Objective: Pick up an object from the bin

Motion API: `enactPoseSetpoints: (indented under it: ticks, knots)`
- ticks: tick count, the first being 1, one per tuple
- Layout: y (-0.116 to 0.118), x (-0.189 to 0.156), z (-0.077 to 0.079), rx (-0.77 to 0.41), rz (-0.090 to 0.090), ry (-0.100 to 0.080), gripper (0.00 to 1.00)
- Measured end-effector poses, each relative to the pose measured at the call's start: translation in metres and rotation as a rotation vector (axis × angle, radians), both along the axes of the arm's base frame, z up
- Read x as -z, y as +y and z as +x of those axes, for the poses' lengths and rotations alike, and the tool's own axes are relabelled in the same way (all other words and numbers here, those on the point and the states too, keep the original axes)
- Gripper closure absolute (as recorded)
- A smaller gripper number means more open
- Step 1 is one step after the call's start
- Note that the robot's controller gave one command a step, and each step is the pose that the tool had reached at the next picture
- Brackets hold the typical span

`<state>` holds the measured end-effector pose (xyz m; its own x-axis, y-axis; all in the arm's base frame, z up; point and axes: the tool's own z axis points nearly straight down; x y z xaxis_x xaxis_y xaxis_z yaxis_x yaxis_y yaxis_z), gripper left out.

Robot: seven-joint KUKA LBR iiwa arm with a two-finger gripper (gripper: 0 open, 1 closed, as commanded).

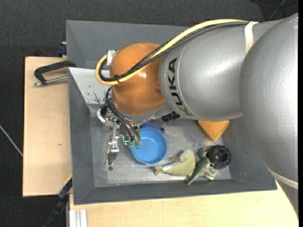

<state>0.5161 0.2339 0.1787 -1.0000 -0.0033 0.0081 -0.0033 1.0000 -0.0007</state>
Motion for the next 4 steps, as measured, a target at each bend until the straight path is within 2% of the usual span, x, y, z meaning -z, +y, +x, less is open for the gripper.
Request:
enactPoseSetpoints:
  ticks: [1,2,3,4]
  knots:
    - [-0.008,-0.049,0.023,-0.454,0.005,-0.017,0.00]
    - [-0.109,0.019,0.031,-0.525,0.000,-0.003,0.00]
    - [-0.135,0.104,0.047,-0.812,0.005,-0.014,0.00]
    - [-0.132,0.100,0.049,-0.813,0.006,-0.023,1.00]
